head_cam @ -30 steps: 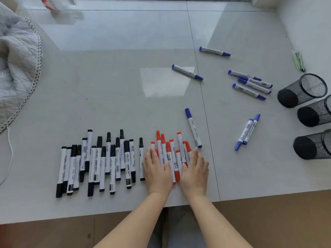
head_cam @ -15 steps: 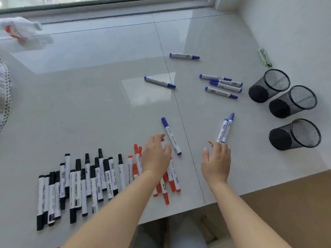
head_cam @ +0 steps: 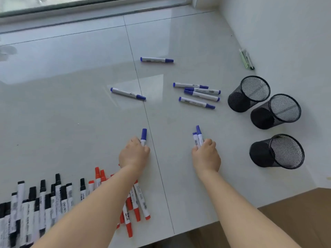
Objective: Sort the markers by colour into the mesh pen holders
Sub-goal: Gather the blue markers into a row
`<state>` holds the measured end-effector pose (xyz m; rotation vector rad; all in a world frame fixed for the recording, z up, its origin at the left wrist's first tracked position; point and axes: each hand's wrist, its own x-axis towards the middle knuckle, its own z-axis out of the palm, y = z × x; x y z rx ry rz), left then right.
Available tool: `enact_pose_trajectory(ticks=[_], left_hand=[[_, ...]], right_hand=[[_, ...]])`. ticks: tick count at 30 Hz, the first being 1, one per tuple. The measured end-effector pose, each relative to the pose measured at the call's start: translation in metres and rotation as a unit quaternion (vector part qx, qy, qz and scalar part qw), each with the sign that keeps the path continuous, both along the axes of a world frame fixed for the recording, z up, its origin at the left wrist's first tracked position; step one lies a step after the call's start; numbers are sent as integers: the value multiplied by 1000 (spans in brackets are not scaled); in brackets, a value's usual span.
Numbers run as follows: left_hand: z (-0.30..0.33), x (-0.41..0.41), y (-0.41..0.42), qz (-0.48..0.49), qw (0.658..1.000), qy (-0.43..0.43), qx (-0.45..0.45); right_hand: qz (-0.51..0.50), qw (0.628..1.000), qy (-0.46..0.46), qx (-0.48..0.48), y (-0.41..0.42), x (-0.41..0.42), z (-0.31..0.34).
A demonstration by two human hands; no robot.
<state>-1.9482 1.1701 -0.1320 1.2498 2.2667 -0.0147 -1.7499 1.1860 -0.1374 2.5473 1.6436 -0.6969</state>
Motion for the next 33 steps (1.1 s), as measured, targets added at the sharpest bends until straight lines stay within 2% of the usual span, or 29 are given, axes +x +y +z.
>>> enact_pose_trajectory(ticks=[3,7,11,15,19,22,27,31,33], left_hand=[[-2,1,10,-23,999,1,42],[2,-2,39,-36,995,-33,88],[8,-10,76,-87,987,24,130],[13,-27,115,-110,979,74,157],[13,-43,150,-127,978,145,84],[6,-52,162,-146,970,193,27],[-4,-55,162,-131,976,166,54],[-2,-44,148,-82,990,117,0],[2,-31,136,-91,991,101,-16]], right_hand=[[101,994,-41,-3,4,9,-3],[169,985,-24,15,21,21,-2],[208,975,49,60,49,29,3],[261,959,51,95,85,32,3],[282,949,41,135,118,31,2],[303,945,1,119,133,28,-1],[318,944,-56,63,135,19,-7],[291,957,-20,2,122,14,-3],[271,962,-6,-40,109,16,1]])
